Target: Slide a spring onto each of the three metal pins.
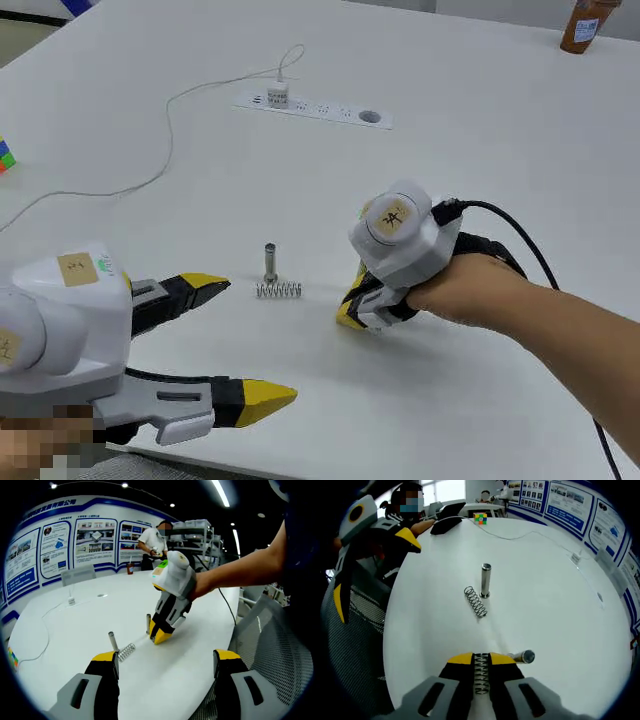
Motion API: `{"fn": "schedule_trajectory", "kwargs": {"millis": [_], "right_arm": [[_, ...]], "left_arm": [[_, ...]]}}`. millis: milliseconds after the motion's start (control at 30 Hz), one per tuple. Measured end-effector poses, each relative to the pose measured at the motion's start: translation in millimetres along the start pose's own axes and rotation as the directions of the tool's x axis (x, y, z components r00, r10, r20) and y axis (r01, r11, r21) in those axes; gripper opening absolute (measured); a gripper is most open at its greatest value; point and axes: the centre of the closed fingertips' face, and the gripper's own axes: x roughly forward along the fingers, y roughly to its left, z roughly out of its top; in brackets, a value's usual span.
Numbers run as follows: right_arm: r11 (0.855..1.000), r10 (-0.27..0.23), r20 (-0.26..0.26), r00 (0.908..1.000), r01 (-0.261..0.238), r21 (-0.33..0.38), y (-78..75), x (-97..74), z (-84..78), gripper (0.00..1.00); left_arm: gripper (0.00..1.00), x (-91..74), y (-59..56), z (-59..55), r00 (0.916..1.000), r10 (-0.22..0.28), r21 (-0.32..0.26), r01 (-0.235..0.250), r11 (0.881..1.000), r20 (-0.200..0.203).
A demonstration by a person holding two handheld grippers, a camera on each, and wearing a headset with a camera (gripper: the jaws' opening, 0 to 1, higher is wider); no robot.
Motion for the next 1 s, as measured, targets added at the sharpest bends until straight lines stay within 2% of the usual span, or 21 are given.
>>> {"fn": "schedule_trajectory", "kwargs": {"millis": [200, 600, 1000], "right_arm": [[1.000, -0.001, 0.000, 1.0000, 0.001, 0.006, 1.4, -2.2, -1.5, 0.12], [0.999, -0.037, 0.073, 0.9967, 0.035, 0.026, 1.2, -25.8, 3.9, 0.12], [0.996, -0.073, 0.136, 0.9880, 0.065, 0.064, -4.0, -43.1, 7.0, 0.12]], "left_arm": [[0.79, 0.0, -0.1, 0.2, 1.0000, 0.000, 0.000, 0.000, 1.000, -0.001], [0.79, 0.5, -1.0, 0.2, 1.0000, -0.003, 0.003, 0.003, 1.000, -0.001], [0.79, 0.3, -1.0, -0.2, 1.0000, -0.004, 0.006, 0.004, 1.000, -0.004]]}}
